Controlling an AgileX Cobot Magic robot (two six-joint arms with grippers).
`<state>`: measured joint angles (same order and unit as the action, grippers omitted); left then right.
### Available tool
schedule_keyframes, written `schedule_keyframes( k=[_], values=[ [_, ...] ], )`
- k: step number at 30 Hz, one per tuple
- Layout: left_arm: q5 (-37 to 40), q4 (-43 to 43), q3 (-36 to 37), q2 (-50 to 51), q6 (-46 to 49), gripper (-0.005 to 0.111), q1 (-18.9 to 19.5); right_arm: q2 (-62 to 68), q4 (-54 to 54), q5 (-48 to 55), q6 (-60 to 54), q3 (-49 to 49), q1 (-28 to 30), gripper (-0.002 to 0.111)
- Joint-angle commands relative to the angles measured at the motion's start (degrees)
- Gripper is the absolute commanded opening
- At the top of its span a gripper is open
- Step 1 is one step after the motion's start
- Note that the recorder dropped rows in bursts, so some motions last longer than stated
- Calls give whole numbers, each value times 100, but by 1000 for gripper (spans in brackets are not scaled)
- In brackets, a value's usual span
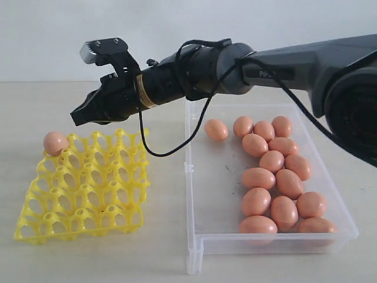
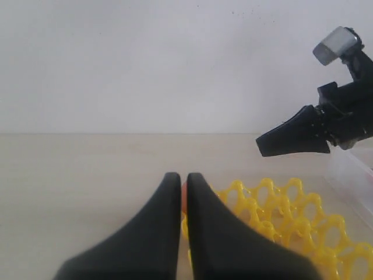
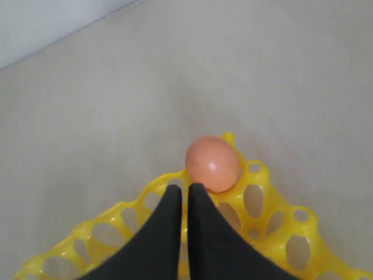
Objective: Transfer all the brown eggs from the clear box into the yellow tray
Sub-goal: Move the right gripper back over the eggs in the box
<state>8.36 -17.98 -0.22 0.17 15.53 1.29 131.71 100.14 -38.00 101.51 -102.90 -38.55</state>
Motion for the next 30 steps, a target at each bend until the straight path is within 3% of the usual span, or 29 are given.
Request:
schedule_keyframes(
  k=[1,5,9,14,19,26,30],
  values=[
    [-83,-30,22,-17,1,4,12,-767,-19,-1,-350,503,33,0],
    [-83,-30,22,-17,1,4,12,-1701,-19,890,-514,1519,33,0],
    [-83,-30,22,-17,1,4,12,-2800,-19,3413,-1012,3103,33,0],
    [-83,-30,22,-17,1,4,12,-3118,-208,5731,-2176,4108,33,0],
    [-83,-30,22,-17,1,4,12,-3118,-2320,5936,-4595,4226,284,0],
    [-83,-30,22,-17,1,4,12,-3118,-5537,6559,-7940,4226,1201,0],
    [-83,-30,22,-17,1,4,12,-3118,-7466,6395,-9675,4226,1610,0]
  ],
)
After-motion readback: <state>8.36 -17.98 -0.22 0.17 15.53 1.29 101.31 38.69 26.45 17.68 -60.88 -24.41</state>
